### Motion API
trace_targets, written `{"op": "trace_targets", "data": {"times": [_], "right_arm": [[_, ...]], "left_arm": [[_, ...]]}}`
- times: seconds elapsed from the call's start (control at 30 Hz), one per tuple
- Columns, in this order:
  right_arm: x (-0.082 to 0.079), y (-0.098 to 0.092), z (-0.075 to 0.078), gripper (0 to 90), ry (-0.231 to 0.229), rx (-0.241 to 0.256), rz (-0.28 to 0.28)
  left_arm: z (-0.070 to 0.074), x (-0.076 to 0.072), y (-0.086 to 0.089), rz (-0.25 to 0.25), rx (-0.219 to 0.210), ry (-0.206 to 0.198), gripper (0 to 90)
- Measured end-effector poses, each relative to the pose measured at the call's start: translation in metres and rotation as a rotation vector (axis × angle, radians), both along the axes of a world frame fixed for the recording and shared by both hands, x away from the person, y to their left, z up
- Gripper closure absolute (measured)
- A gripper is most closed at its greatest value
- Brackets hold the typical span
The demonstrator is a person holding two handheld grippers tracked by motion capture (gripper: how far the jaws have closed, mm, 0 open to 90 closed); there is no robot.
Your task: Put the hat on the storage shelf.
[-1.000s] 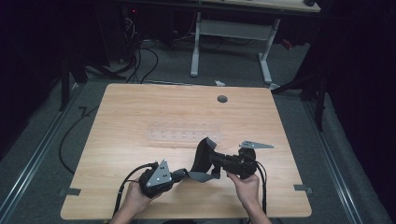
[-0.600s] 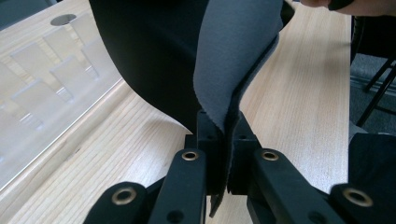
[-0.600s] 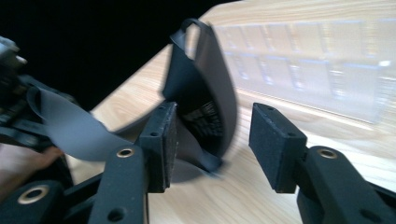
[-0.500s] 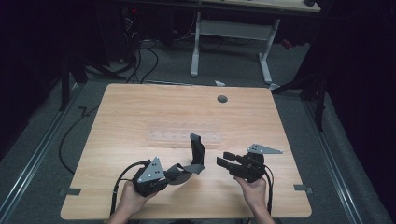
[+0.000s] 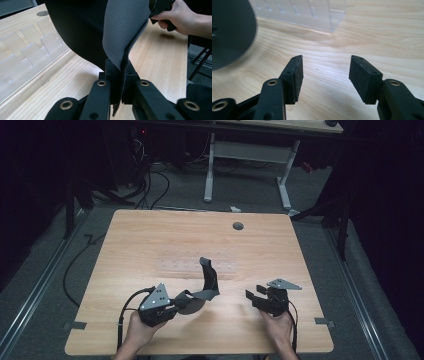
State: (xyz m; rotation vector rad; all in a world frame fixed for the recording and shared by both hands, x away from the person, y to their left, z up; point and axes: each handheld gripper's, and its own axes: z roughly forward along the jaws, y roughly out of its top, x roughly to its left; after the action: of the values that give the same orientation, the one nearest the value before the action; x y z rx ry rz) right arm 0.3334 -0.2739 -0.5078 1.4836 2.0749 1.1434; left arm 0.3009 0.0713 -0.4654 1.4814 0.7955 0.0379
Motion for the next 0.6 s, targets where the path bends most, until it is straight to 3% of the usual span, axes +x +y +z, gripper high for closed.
{"op": "trace_targets", "data": {"times": [0.1,0.2,0.33,0.5,0.6], "right_arm": [[0.003,-0.003,-0.002,44.3,-0.002,-0.045,-0.021],[0.003,-0.006,-0.002,45.4,-0.046,-0.083,-0.061],[0.006,-0.008,-0.005,45.9,-0.068,-0.125,-0.097],[0.013,-0.01,-0.012,46.3,-0.04,-0.175,-0.124],[0.016,-0.013,-0.014,45.0,-0.019,-0.172,-0.146]], "left_arm": [[0.0,0.002,0.001,0.008,-0.011,0.0,86.8],[0.002,0.003,0.003,0.015,-0.025,-0.003,86.8],[0.005,0.004,0.006,0.019,-0.019,-0.016,86.8],[0.011,0.004,0.009,0.032,-0.036,-0.013,86.7],[0.013,0.005,0.011,0.034,-0.043,-0.012,86.7]]}}
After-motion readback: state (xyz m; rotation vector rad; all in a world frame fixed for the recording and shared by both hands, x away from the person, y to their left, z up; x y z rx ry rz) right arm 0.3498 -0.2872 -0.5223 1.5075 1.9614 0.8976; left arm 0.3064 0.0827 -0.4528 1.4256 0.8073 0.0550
